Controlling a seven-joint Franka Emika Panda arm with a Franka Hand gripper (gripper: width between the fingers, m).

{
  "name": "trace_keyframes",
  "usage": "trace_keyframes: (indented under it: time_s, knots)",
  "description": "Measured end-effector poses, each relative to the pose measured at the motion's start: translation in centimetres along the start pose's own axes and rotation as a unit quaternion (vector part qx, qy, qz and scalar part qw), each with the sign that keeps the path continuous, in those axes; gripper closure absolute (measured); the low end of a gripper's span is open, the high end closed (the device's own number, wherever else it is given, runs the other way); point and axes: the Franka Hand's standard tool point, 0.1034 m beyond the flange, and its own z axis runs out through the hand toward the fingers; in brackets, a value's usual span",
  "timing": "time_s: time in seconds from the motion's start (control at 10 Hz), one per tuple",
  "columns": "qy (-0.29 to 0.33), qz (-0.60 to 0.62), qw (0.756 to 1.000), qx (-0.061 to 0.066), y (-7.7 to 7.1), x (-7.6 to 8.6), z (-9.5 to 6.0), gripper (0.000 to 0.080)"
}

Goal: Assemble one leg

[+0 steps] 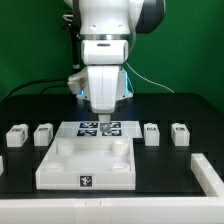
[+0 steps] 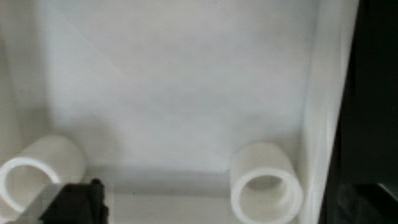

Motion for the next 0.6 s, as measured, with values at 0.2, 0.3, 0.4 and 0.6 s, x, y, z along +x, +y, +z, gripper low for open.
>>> trace_keyframes:
  time_s: [0.2, 0.3, 0.4, 0.6]
  knots:
    - [0.003, 0.008, 1.0, 0.015, -1.2, -1.5, 1.7, 0.015]
    - [0.004, 0.01, 1.0, 0.021, -1.4, -1.5, 2.2, 0.015]
    - [0.005, 0.011, 1.0, 0.022, -1.5, -1.5, 2.4, 0.015]
    - [0.005, 0.011, 1.0, 0.023, -1.5, -1.5, 2.4, 0.015]
